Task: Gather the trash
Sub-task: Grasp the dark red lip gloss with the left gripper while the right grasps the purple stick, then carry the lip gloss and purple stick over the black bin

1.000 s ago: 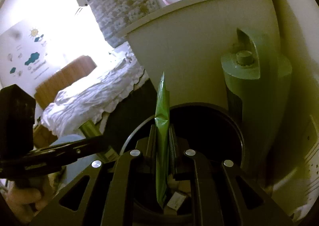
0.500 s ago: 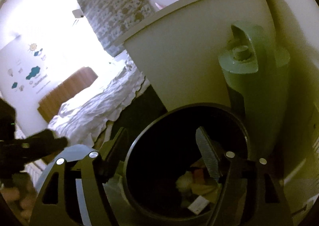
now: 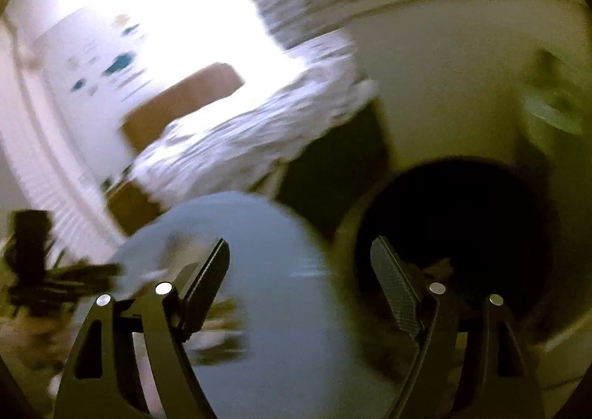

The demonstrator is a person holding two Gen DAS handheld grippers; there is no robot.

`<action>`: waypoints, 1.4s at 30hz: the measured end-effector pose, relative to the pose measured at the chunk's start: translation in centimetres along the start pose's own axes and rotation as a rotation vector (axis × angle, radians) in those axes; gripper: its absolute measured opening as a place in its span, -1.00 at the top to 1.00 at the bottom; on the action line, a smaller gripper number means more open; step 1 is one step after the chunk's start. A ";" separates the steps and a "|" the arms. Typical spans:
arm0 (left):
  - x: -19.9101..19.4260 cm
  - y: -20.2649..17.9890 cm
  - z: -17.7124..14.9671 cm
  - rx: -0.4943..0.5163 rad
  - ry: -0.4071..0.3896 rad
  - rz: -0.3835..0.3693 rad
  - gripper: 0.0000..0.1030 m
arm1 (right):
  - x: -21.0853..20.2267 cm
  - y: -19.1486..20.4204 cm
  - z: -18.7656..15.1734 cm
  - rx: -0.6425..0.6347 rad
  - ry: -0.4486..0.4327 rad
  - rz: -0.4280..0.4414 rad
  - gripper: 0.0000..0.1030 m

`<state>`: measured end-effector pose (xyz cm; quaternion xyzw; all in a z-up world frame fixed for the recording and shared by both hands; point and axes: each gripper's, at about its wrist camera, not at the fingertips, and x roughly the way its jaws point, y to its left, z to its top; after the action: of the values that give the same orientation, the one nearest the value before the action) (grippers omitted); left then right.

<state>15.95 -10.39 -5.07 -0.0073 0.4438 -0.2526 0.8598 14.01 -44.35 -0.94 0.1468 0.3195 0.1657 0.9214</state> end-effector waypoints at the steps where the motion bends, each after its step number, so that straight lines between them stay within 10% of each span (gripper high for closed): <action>1: 0.3 0.3 -0.2 0.004 0.008 0.001 -0.22 | 0.8 2.6 0.8 -0.041 0.051 0.031 -0.52; 11: 2.1 3.4 -1.5 0.021 0.035 -0.039 0.35 | 14.4 18.2 3.3 -0.251 0.478 0.063 -0.08; 24: 1.4 3.2 -2.6 0.049 0.013 -0.049 0.47 | 21.7 21.3 1.2 -0.414 0.621 -0.063 0.65; 35: -3.7 3.1 -2.1 -0.046 -0.135 -0.064 0.52 | 8.1 13.6 5.6 -0.132 0.166 0.171 0.68; 42: -5.4 -0.8 1.4 -0.056 -0.252 -0.117 0.52 | -2.0 4.8 3.9 -0.023 -0.185 0.039 0.68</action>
<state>14.11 -9.06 0.08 -0.0887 0.3381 -0.2870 0.8919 13.98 -41.45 4.87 0.1572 0.2281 0.1729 0.9452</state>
